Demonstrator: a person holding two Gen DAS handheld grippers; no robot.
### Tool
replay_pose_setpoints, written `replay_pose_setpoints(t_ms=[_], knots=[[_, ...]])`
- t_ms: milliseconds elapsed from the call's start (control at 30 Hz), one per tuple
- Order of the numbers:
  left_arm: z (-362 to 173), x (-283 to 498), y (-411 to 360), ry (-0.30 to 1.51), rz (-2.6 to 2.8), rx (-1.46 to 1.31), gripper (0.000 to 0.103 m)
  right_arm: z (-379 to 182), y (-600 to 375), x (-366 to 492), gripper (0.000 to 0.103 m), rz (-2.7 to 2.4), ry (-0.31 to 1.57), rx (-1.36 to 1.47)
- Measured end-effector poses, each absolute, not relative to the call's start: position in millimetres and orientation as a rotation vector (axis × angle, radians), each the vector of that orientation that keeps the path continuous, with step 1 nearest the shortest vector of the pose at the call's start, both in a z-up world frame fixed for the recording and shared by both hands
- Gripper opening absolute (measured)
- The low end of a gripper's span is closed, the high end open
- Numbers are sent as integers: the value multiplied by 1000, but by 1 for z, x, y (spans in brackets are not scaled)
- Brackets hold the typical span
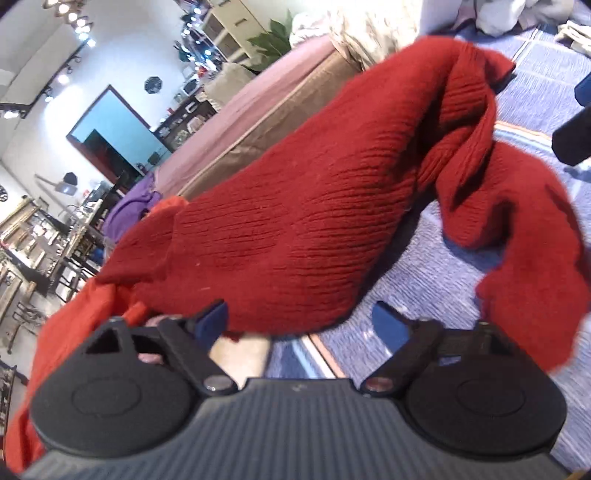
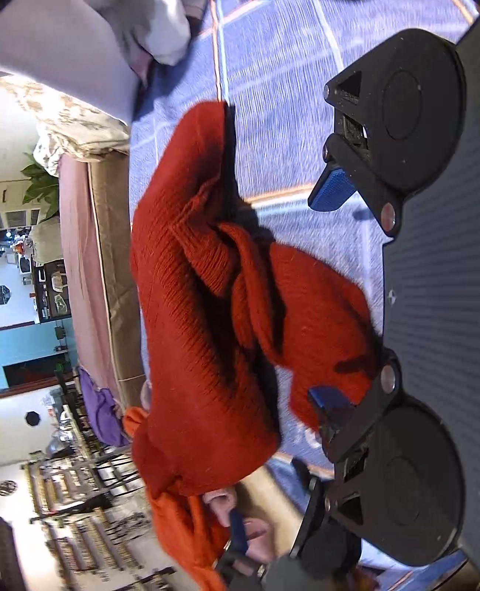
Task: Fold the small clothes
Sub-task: 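Grasp the red cardigan with the left tool while the right tool grasps its sleeve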
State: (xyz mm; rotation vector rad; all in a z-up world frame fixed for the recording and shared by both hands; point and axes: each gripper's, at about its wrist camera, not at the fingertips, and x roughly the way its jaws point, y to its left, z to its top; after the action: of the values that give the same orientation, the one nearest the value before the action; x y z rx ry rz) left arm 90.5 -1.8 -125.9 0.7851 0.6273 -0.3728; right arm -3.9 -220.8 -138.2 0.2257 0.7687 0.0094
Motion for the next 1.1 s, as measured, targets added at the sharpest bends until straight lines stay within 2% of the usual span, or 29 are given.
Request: replay_pose_setpoints(t_ms=[100,200,267,333,400,433,600,700,800,867,900,933,967,1000,1033,1067,1100], knots=[[-146,123,-12,709,-446,754,73,-151,-217,19,103,39,807,303],[-165,136,-29,692,-458,799,72,-172,-212,40,103,41,888,377],[-171,145,-39,686,-437,786,61,-188,-211,47,103,27,946,457],[-169,159,-42,719,-381,724,33,-198,-209,47,99,16,958,506],[-163,169,-42,734,-355,688,25,-191,-203,41,33,-40,927,408],[-157,171,-39,732,-355,660,23,-186,-206,36,23,-26,898,405],[-97,180,-1,645,-381,430,21,-149,-255,-13,20,-91,780,442],[-67,178,10,544,-349,451,21,-129,-299,-54,20,-200,738,437],[-44,182,8,526,-326,433,21,-113,-341,-95,19,-344,719,345],[-34,191,7,537,-309,401,22,-109,-368,-116,20,-423,735,320],[-34,195,3,558,-303,397,23,-108,-375,-122,24,-454,750,288],[-35,193,-4,573,-294,419,24,-108,-378,-124,35,-464,773,248],[-36,189,-12,577,-284,457,26,-108,-372,-124,42,-461,787,208],[-41,188,-18,581,-272,492,32,-105,-366,-126,53,-459,769,184],[-43,187,-23,593,-249,520,49,-101,-358,-128,84,-458,734,169],[-47,182,-24,598,-210,541,59,-100,-346,-126,103,-447,692,164],[-49,175,-20,594,-173,557,72,-96,-338,-127,103,-430,660,167]])
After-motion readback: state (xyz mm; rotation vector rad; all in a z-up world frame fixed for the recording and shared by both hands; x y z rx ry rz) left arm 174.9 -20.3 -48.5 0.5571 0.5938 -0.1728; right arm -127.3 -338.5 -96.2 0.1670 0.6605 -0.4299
